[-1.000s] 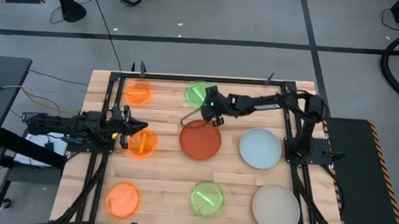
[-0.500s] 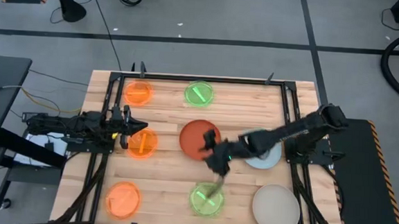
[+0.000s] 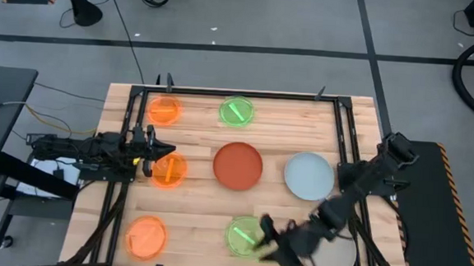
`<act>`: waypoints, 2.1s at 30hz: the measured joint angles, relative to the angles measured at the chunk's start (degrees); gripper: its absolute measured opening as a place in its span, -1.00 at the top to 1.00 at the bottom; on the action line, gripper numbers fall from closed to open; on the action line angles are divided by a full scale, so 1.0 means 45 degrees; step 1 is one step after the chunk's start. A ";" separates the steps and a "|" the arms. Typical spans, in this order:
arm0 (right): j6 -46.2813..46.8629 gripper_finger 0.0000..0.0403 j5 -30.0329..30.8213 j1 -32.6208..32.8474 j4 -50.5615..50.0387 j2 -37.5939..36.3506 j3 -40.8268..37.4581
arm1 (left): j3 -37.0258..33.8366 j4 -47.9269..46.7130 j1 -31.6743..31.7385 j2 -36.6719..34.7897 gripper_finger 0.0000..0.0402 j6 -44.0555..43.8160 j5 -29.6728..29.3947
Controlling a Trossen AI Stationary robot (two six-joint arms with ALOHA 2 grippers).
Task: Stack plastic plates
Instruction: Stack the bottom green plate on top of the other green plates
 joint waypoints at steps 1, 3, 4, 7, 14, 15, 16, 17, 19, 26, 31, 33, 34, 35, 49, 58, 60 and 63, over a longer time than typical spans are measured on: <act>0.0052 0.10 0.0084 0.0322 -0.0013 0.0000 0.0004 | 0.0000 0.0000 0.0003 0.0005 0.86 0.0002 0.0004; 0.0287 0.07 0.0239 0.0944 -0.0274 0.0000 0.0000 | 0.0000 -0.0001 0.0001 0.0000 0.86 0.0004 0.0001; 0.0506 0.05 0.0266 0.1199 -0.0496 0.0000 0.0000 | 0.0000 -0.0003 0.0002 0.0004 0.86 0.0005 0.0003; 0.1726 -0.06 0.0439 0.1789 -0.1613 0.0000 0.0000 | 0.0000 0.0000 0.0000 0.0000 0.86 0.0005 0.0001; 0.3985 -0.32 0.1126 0.2943 -0.4047 0.0000 0.0002 | 0.0000 0.0000 0.0001 0.0000 0.86 0.0005 0.0001; 0.4219 -0.34 0.1363 0.3055 -0.4315 0.0000 0.0000 | 0.0000 0.0000 0.0000 0.0000 0.86 0.0005 0.0006; 0.4321 -0.34 0.1581 0.3161 -0.4573 0.0000 0.0000 | 0.0000 0.0000 0.0001 0.0000 0.86 0.0005 0.0006; 0.4344 -0.35 0.1775 0.3249 -0.4728 0.0000 -0.0035 | 0.0000 0.0000 0.0002 0.0002 0.86 0.0005 0.0003; 0.4337 -0.34 0.2073 0.3334 -0.4516 0.0000 -0.0285 | 0.0000 0.0000 0.0005 0.0001 0.86 0.0002 0.0005; 0.5153 -0.27 0.2027 0.3060 -0.3425 0.0283 -0.0904 | 0.0000 0.0000 0.0000 0.0005 0.86 0.0005 0.0006; 0.4644 -0.23 0.1776 0.2529 -0.2643 0.1514 -0.0266 | 0.0000 0.0000 0.0003 0.0000 0.86 0.0005 0.0003; 0.4184 -0.23 0.1618 0.2441 -0.2467 0.2238 0.0278 | 0.0000 0.0000 0.0005 0.0003 0.86 0.0003 0.0001; 0.4107 -0.22 0.1618 0.2414 -0.2454 0.2636 0.0611 | 0.0000 0.0000 0.0001 0.0001 0.86 0.0004 0.0005; 0.4092 -0.22 0.1627 0.2398 -0.2448 0.3004 0.0915 | -0.0001 0.0000 0.0002 0.0002 0.86 0.0003 0.0006; 0.3695 -0.04 0.4071 0.1502 -0.6125 0.6091 0.3206 | 0.0000 0.0000 0.0002 0.0002 0.86 0.0002 0.0004; 0.2364 0.23 0.4079 0.1392 -0.6753 0.6047 0.3220 | 0.0000 0.0000 0.0000 0.0000 0.86 0.0005 0.0001; 0.1873 0.28 0.3902 0.1322 -0.6676 0.6236 0.3196 | 0.0000 0.0002 0.0002 0.0005 0.86 0.0005 0.0006; 0.1443 0.33 0.3790 0.1241 -0.6584 0.6316 0.3200 | 0.0000 0.0000 0.0005 0.0005 0.86 0.0003 0.0006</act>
